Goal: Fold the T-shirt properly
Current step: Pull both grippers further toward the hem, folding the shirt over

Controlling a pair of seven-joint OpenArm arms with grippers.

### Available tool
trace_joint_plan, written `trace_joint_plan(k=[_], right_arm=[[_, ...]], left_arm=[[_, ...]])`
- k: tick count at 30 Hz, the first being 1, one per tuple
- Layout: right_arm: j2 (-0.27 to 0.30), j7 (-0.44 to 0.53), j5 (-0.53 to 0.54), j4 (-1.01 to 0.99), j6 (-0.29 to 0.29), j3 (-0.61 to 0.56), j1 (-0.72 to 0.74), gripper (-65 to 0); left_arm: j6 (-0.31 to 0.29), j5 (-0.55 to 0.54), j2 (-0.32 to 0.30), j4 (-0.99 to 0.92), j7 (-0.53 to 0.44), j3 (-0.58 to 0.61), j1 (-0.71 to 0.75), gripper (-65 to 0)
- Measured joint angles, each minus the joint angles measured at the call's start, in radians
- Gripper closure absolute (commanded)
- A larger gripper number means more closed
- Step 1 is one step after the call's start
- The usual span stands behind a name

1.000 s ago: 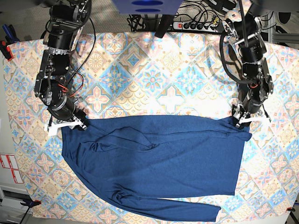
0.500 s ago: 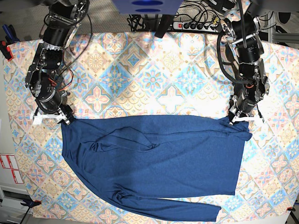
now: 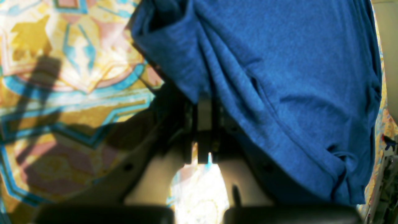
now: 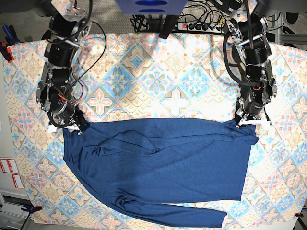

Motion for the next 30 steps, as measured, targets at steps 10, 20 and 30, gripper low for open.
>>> trace_joint_plan(k=[10, 20, 30], right_arm=[[0.011, 0.087, 0.008, -0.079, 0.001, -0.002, 0.039, -28.2], [0.047, 0.068, 0.014, -0.056, 0.000, -0.002, 0.036, -28.3], [0.060, 0.042, 0.011, -0.005, 0.002, 0.001, 0.001, -28.5]], left_arm=[[0.000, 0.000, -0.002, 0.000, 0.000, 0.000, 0.002, 0.0], [-0.001, 0.000, -0.002, 0.000, 0.000, 0.000, 0.002, 0.0], [-0.003, 0.000, -0.008, 0.000, 0.001, 0.000, 0.005, 0.0]])
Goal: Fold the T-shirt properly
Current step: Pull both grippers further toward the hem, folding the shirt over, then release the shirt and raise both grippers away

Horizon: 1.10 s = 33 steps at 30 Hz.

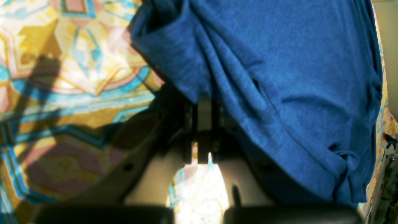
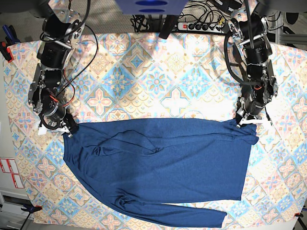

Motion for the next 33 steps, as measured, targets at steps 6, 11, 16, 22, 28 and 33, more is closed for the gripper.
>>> trace_joint_plan(k=[6, 11, 16, 22, 28, 33], right_arm=[[0.008, 0.032, -0.006, -0.076, -0.002, 0.002, 0.030, -28.5], [0.006, 0.075, 0.014, -0.117, 0.010, 0.001, 0.034, -28.5], [0.012, 0.121, 0.011, -0.173, 0.013, -0.005, 0.068, -28.3], [0.014, 0.140, 0.011, -0.240, 0.013, -0.005, 0.111, -24.6], [0.003, 0.129, 0.012, -0.247, 0.006, -0.002, 0.111, 0.0], [0.000, 0.108, 0.005, -0.199, -0.002, 0.000, 0.095, -0.2]], left_arm=[[0.000, 0.000, 0.000, 0.000, 0.000, 0.000, 0.000, 0.0], [0.000, 0.000, -0.003, 0.000, 0.000, 0.000, 0.000, 0.0], [0.000, 0.000, -0.003, 0.000, 0.000, 0.000, 0.000, 0.0], [0.000, 0.000, -0.003, 0.000, 0.000, 0.000, 0.002, 0.0], [-0.002, -0.002, -0.013, 0.000, 0.024, 0.000, 0.002, 0.0], [0.008, 0.003, -0.025, 0.099, 0.046, 0.000, 0.062, 0.0]])
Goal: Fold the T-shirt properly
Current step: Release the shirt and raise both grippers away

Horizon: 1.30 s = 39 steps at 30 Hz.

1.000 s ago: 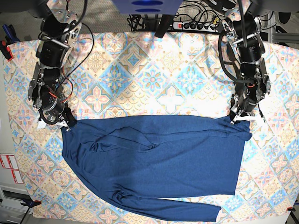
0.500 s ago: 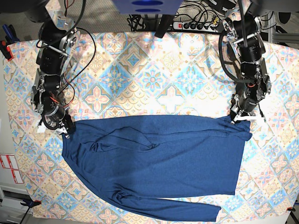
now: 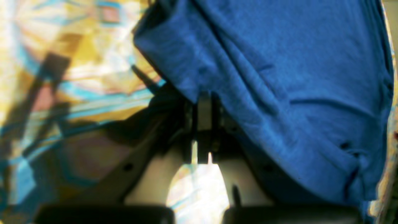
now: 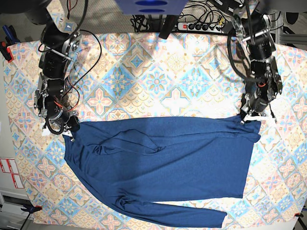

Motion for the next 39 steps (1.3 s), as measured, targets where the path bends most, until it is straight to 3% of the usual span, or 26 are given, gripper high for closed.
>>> trace_joint_plan(k=[4, 16, 24, 31, 39], right_arm=[[-0.002, -0.016, -0.001, 0.103, -0.003, 0.054, -0.083, -0.2], [-0.006, -0.213, -0.002, 0.394, 0.001, 0.213, -0.294, -0.2], [-0.008, -0.223, 0.018, 0.547, 0.007, 0.224, -0.457, -0.2], [-0.005, -0.212, 0.221, 0.568, 0.005, 0.225, -0.592, -0.2], [-0.006, -0.217, 0.235, 0.568, 0.008, 0.230, -0.637, -0.2]], left_arm=[[0.003, 0.003, 0.000, 0.093, 0.005, 0.000, 0.064, 0.0], [-0.005, -0.002, 0.003, 0.299, 0.056, 0.001, 0.238, 0.0], [-0.010, -0.022, 0.006, 0.431, 0.058, 0.002, 0.414, 0.0], [-0.010, -0.108, -0.008, 0.456, 0.053, 0.002, 0.548, 0.0], [-0.014, -0.124, -0.019, 0.460, 0.035, 0.002, 0.609, 0.0]])
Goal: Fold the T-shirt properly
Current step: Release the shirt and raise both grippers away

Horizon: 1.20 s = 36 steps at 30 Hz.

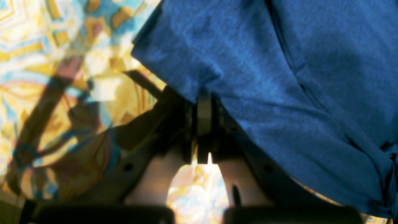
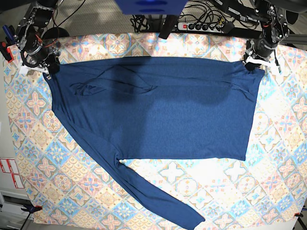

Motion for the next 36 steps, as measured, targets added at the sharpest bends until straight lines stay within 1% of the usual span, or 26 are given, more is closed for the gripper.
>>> trace_joint_plan(k=[3, 6, 9, 13, 18, 25, 27, 31, 36], right_arm=[[-0.002, -0.005, 0.007, 0.005, 0.001, 0.031, -0.014, -0.2], [-0.002, -0.008, 0.003, 0.005, 0.000, 0.035, -0.026, -0.2], [-0.002, -0.008, 0.002, 0.013, -0.001, 0.035, -0.038, -0.2], [-0.002, -0.007, 0.003, 0.064, 0.000, 0.035, -0.058, -0.2], [-0.003, -0.007, 0.000, 0.077, 0.000, 0.035, -0.083, -0.1], [-0.002, 0.003, 0.003, 0.078, 0.001, 0.035, -0.122, -0.1], [-0.013, -0.008, 0.000, 0.077, 0.000, 0.059, -0.124, -0.1], [-0.056, -0.011, 0.000, 0.077, 0.000, 0.131, -0.125, -0.1], [-0.056, -0.014, 0.000, 0.075, 0.000, 0.135, -0.135, -0.3]], left_arm=[[-0.007, -0.008, 0.005, 0.002, 0.004, -0.025, 0.024, 0.0], [-0.009, -0.010, 0.005, 0.004, -0.009, -0.029, 0.050, 0.0], [-0.034, -0.010, 0.005, 0.005, -0.008, -0.031, 0.060, 0.0], [-0.051, -0.014, 0.018, 0.007, -0.019, -0.035, 0.082, 0.0], [-0.051, -0.017, 0.041, 0.013, -0.039, -0.040, 0.104, 0.0], [-0.055, -0.018, 0.042, 0.013, -0.037, -0.040, 0.110, 0.0], [-0.055, -0.017, 0.042, 0.013, -0.037, -0.040, 0.110, 0.0], [-0.057, -0.018, 0.042, 0.013, -0.037, -0.040, 0.113, 0.0], [-0.058, -0.019, 0.044, 0.013, -0.037, -0.040, 0.113, 0.0]])
